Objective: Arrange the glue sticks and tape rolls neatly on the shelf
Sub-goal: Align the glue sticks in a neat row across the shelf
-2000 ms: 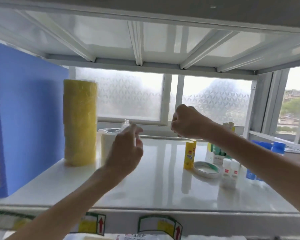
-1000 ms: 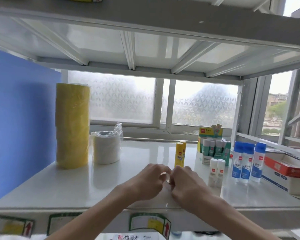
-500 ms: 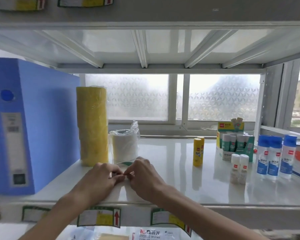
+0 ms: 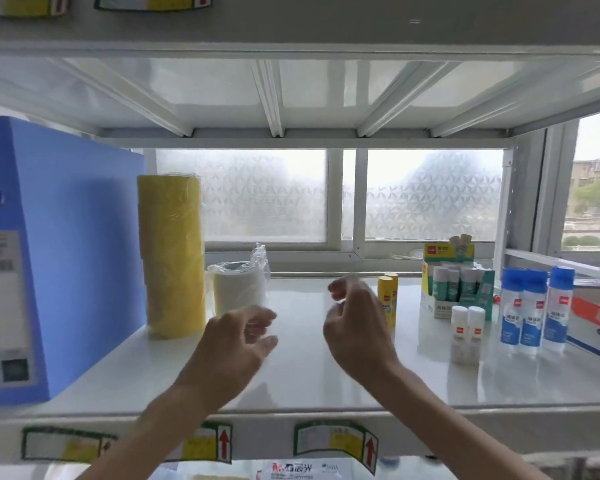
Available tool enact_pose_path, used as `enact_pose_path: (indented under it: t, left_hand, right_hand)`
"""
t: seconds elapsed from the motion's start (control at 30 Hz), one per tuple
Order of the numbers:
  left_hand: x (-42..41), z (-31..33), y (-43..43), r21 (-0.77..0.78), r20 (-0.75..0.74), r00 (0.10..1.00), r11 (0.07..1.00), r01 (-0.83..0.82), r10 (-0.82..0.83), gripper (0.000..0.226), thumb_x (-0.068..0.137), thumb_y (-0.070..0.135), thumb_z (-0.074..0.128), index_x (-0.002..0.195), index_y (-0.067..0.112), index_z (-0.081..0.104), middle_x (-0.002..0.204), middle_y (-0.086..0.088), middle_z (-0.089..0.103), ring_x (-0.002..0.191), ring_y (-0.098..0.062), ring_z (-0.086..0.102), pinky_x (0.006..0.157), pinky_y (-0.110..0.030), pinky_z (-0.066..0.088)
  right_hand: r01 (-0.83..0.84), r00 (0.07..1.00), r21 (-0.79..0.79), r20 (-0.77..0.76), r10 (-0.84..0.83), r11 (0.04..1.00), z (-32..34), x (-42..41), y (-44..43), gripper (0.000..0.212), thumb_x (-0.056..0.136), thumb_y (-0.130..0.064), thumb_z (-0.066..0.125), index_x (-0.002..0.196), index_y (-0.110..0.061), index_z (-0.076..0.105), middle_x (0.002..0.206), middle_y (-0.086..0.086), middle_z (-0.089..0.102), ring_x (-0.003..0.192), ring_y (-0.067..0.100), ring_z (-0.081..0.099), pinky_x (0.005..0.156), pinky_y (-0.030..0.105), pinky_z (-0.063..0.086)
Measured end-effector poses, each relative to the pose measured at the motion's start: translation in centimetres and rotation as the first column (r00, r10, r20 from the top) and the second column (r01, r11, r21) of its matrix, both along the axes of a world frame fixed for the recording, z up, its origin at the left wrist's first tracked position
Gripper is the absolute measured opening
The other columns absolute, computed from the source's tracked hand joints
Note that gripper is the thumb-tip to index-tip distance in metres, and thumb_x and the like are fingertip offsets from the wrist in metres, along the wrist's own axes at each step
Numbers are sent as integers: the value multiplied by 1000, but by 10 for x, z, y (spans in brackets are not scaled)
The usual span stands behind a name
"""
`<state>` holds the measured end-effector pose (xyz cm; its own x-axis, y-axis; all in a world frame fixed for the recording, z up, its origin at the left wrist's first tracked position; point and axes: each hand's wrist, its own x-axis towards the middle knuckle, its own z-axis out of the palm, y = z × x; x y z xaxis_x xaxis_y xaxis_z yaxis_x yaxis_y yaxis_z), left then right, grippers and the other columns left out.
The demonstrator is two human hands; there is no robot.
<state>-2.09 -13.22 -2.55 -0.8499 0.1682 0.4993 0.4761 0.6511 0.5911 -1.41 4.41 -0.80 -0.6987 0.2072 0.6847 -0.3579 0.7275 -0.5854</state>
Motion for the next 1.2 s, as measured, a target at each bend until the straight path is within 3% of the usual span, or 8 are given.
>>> enact_pose_path:
  t: [0.17,0.3,0.43,0.53,0.63,0.7,1.03,1.2]
  left_hand:
    - [-36,9,93,100,271,954,990,100,-124,53,82,27,74,128,9,56,121,-7,65,109,-20,63,97,-34,52]
    - [-67,13,157,194,381,899,969,153,-218,66,82,22,70,138,4,41,136,-15,52,122,-29,54,101,-38,49]
    - [-91,12,181,218,373,888,956,197,-268,57,70,16,60,126,14,52,126,-12,61,112,-28,61,94,-41,54]
    - [-96,2,186,207,360,892,956,210,-274,51,65,16,52,116,12,58,111,-14,68,105,-29,65,91,-43,55]
    - [-93,-3,185,244,332,911,955,167,-244,41,77,3,53,116,12,63,112,-14,70,105,-27,66,92,-33,53]
    - [-94,-4,180,258,312,927,958,127,-207,38,80,-1,51,114,11,63,112,-13,69,105,-27,65,88,-28,50]
    - [-132,-4,116,179,313,934,955,-235,171,33,81,7,58,114,5,60,116,-15,64,108,-31,62,94,-36,50]
    - [-149,-8,104,195,246,928,924,-329,279,27,81,7,59,109,5,59,112,-15,64,105,-29,61,90,-33,50]
  right_hand:
    - [244,945,-171,264,-194,955,10,-18,50,46,81,-5,52,123,6,37,119,28,49,105,36,50,78,32,39]
    - [385,822,-150,504,-265,910,6,-44,70,78,83,-11,60,141,8,12,140,30,31,131,39,34,104,39,36]
    - [366,783,-190,593,-191,911,3,-64,90,68,85,-17,59,140,1,25,127,22,50,123,37,48,98,41,44]
    - [283,789,-171,601,-128,944,-3,-68,96,42,88,-16,57,126,-2,43,102,14,55,111,33,56,88,39,47]
    - [240,819,-157,563,-113,958,-10,-70,95,28,90,-10,53,117,-4,52,106,14,60,103,29,58,86,34,46]
    - [231,841,-165,529,-112,959,-12,-74,89,25,88,-8,53,113,-3,54,109,16,62,98,28,58,81,33,45]
    - [55,890,-167,456,27,984,-16,-120,20,20,80,-8,60,99,-1,61,102,17,65,86,28,58,70,30,44]
    - [8,910,-161,410,59,987,-21,-144,6,19,79,-7,63,96,0,66,99,20,68,92,33,63,76,33,50]
